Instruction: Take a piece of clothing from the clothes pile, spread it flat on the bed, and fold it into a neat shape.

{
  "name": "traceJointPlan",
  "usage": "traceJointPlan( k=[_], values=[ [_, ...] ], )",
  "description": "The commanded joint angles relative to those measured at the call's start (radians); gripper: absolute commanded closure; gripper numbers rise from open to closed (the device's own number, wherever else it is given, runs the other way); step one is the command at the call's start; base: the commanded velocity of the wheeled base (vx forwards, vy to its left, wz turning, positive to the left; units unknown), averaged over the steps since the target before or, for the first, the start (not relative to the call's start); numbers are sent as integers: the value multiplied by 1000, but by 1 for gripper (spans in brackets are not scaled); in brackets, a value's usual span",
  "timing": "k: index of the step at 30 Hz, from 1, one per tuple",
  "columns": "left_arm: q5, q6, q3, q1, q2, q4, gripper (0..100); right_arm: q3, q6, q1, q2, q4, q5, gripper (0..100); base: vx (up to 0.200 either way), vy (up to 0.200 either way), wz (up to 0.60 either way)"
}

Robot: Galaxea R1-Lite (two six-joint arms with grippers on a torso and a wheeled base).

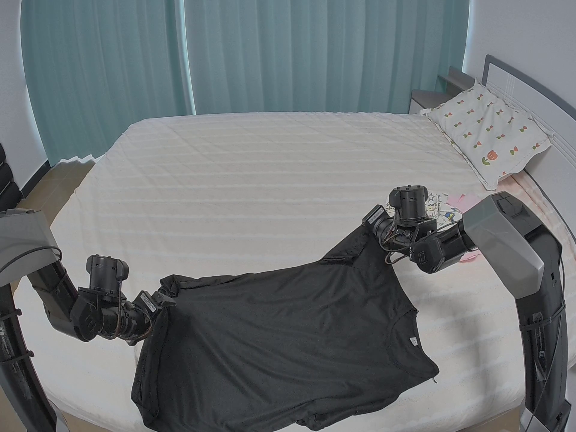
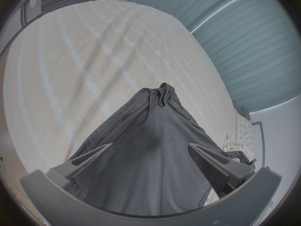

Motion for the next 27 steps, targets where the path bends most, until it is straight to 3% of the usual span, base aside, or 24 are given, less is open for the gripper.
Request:
traceJointPlan(
  k=[1, 12, 16, 27],
  values=[
    [0, 0, 2, 0, 20, -1, 0, -72, 20, -6, 79, 22, -3, 0, 0, 0, 0],
    [2, 0, 6, 0, 21, -3, 0, -58, 54, -34, 79, 4, -12, 0, 0, 0, 0],
    [0, 0, 6, 0, 21, -3, 0, 37, 40, -11, 59, 3, 37, 0, 0, 0, 0],
    [0, 0, 8, -2, 21, -3, 0, 50, 38, 87, 85, 7, 30, 0, 0, 0, 0]
  ],
)
